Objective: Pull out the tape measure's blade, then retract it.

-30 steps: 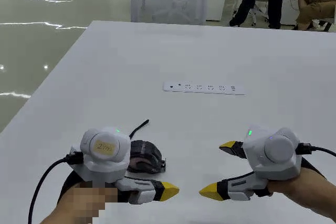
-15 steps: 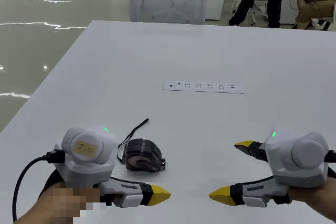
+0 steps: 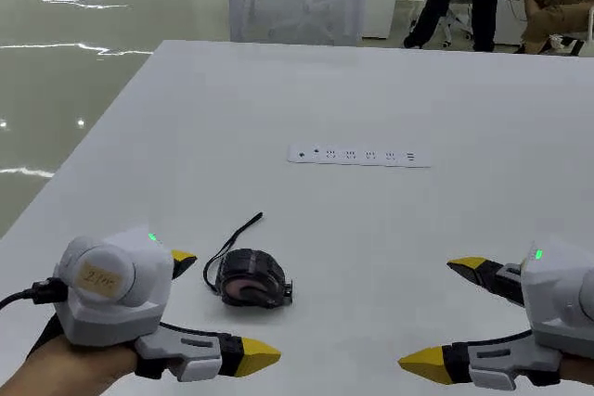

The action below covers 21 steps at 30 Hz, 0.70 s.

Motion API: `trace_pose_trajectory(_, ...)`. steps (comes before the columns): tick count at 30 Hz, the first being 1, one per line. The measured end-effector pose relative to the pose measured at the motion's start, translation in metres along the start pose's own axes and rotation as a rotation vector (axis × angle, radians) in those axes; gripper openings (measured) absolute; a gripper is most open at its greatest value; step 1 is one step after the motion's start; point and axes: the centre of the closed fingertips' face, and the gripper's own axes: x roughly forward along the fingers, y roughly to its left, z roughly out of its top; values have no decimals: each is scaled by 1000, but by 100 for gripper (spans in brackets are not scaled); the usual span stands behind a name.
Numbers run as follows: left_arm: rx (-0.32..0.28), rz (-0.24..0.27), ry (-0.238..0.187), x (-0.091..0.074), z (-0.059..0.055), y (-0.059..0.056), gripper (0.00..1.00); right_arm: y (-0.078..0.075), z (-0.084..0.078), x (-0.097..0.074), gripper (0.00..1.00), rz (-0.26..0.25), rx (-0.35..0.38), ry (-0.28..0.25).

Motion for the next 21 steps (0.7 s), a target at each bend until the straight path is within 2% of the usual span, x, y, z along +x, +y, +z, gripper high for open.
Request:
trace_pose_trajectory(6, 10, 4, 7, -7, -7, 4, 99, -3, -10, -10, 94, -7, 10, -10)
trace_pose_trajectory(9, 13, -4, 6, -11, -10, 3, 99, -1, -10, -14, 94, -13, 10, -20)
trace_pose_trajectory(14, 22, -4, -9, -19, -10, 0, 99, -5, -14, -20, 95, -26, 16, -44)
trace_pose_trajectory(18, 29, -14, -16, -23, -10, -1, 99, 3, -10, -25, 96, -31, 16, -51)
trace_pose_trajectory(21, 34, -15, -22, -26, -10, -3, 99, 3, -10, -27, 97, -36, 15, -56)
